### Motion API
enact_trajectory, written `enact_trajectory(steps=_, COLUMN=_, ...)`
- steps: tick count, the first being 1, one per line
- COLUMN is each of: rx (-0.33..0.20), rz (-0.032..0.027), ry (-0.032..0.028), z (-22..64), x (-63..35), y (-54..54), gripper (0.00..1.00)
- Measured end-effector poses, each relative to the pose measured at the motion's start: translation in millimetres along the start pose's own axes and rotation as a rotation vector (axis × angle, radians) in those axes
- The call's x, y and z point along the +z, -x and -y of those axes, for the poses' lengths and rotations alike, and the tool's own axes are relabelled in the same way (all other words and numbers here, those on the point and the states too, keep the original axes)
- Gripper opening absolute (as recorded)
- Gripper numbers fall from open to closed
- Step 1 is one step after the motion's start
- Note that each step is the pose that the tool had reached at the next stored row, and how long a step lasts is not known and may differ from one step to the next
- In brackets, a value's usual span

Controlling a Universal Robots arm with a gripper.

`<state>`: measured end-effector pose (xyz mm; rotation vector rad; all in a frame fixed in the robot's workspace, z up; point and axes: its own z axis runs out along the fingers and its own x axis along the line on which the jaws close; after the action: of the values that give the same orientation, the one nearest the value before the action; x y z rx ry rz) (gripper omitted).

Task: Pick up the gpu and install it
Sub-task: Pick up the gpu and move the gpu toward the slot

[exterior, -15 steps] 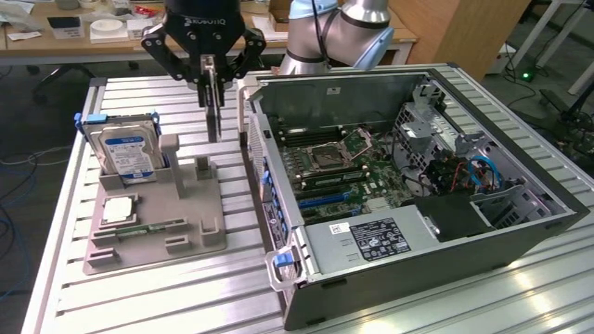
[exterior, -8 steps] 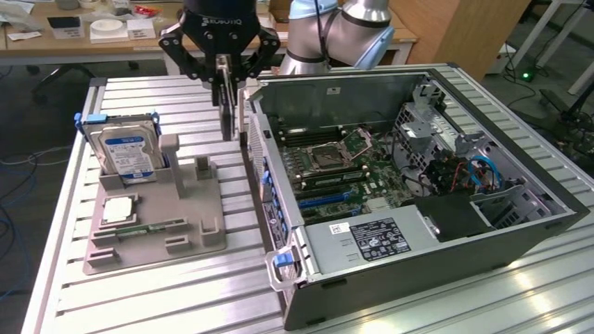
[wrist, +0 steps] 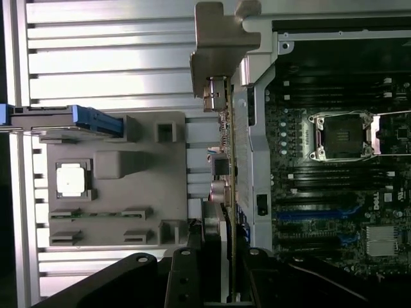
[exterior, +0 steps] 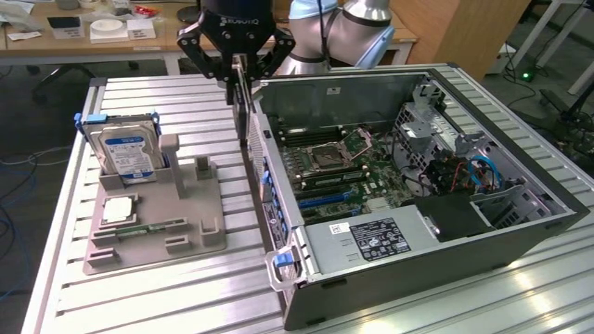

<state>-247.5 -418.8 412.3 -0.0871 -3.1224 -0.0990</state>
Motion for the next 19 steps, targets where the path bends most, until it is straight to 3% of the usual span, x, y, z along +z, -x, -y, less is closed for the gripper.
enact_trajectory(steps=19, rx=0.000, rz=-0.0001, ry=-0.0001, z=-2.6, x=-0.7, y=45.5, gripper=0.28)
